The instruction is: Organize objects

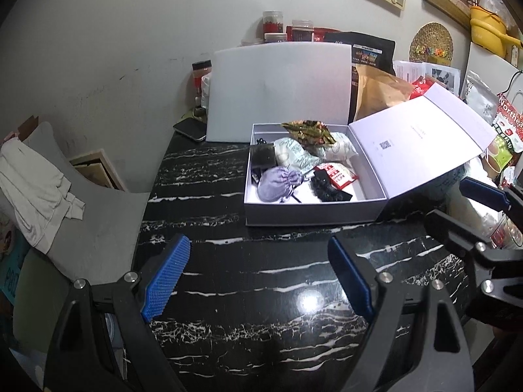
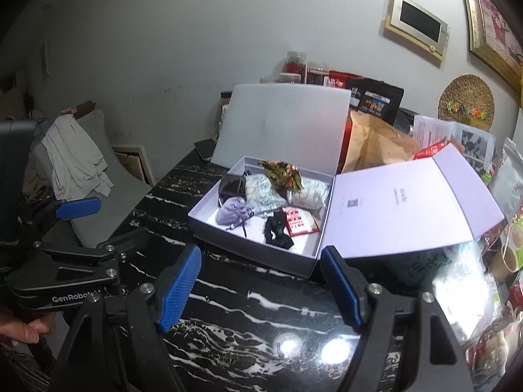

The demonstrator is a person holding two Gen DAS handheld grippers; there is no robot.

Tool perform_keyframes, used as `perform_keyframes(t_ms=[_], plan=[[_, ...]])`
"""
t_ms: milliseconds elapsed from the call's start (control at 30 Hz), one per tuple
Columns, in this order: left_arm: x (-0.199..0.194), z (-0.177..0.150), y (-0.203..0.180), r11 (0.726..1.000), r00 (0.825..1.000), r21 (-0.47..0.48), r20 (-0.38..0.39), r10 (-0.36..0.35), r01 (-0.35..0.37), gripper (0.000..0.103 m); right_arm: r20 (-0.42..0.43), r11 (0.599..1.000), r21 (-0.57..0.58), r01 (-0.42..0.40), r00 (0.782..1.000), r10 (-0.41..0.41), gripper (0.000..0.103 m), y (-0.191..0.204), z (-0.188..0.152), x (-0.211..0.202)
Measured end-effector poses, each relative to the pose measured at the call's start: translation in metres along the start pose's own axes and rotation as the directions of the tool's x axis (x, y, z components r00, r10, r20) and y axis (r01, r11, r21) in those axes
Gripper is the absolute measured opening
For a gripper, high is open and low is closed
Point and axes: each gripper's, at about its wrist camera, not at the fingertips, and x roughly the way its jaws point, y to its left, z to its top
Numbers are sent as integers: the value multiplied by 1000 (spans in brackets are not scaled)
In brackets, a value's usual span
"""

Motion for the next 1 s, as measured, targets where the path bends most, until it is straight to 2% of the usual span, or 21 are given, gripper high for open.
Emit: perform_keyframes(t_ms=[200, 500, 1000], plan=[[6, -16, -1, 999, 999, -5, -24, -36, 36, 86, -33, 1000, 7, -10, 999, 10, 76, 5, -14, 7], [15, -35, -1, 999, 997, -12, -68, -31, 30, 86, -67, 1000, 2, -3, 998, 3, 76, 8, -28, 15], [13, -36, 3, 1000, 997, -22, -68, -21, 19, 86, -76, 1000, -13, -7, 997, 6, 76, 10, -31, 14]])
